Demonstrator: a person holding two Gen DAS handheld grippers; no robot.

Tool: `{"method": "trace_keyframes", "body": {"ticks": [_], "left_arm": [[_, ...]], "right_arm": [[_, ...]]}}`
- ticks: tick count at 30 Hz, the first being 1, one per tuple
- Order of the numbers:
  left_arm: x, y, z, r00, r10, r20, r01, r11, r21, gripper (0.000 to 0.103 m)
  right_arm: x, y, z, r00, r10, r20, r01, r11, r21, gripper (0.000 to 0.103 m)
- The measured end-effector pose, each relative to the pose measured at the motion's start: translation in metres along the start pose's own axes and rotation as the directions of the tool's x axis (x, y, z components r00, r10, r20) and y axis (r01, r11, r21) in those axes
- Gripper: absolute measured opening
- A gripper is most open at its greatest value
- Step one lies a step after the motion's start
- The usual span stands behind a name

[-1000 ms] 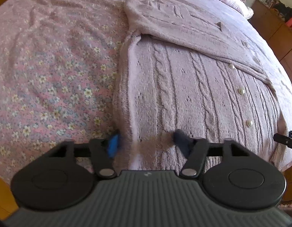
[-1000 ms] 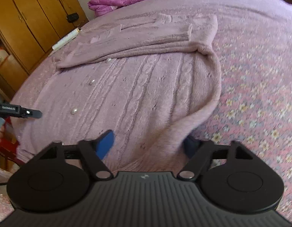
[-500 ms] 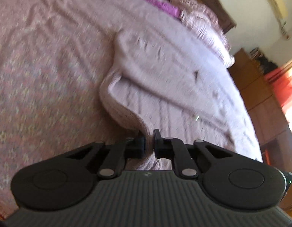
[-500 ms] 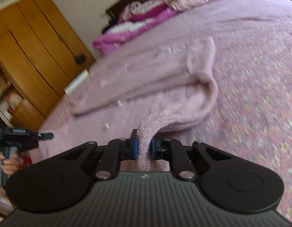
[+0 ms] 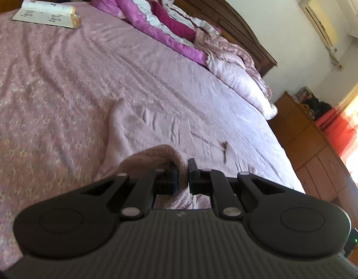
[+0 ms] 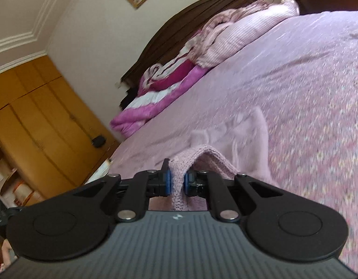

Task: Fold small clothes
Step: 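Lift the hem with both grippers and fold it toward the collar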

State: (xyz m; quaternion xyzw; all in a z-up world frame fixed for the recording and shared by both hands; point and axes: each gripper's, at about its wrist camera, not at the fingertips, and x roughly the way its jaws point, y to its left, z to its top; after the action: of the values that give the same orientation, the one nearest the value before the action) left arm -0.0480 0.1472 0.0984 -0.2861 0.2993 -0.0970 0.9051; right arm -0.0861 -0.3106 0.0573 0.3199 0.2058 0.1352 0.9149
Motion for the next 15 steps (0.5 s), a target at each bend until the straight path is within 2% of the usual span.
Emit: {"method": "trace_keyframes", "body": {"ticks": [4,8,15], "left_arm": [[0.011,0.0,0.012,0.999,0.016,0.039,-0.016,1.0,-0.014,0.011],[0.031,0.005,0.021,0.994,0.078,0.082,-0.078,0.997,0.004,0.011],[0.084,0.029,0.01,0.979,0.202,0.031,-0.202,0.979,0.017,0.011]], "right_arm": [[0.016,-0.009,0.014,0.999,-0.037,0.036,0.036,0.999,0.02,0.012],[0.036,-0.027,0.024,0.991,-0.11,0.071,0.108,0.993,0.04,0.012],[0.089,-0.058,0.006,0.968,-0.251,0.006,0.251,0.967,0.036,0.012]]}}
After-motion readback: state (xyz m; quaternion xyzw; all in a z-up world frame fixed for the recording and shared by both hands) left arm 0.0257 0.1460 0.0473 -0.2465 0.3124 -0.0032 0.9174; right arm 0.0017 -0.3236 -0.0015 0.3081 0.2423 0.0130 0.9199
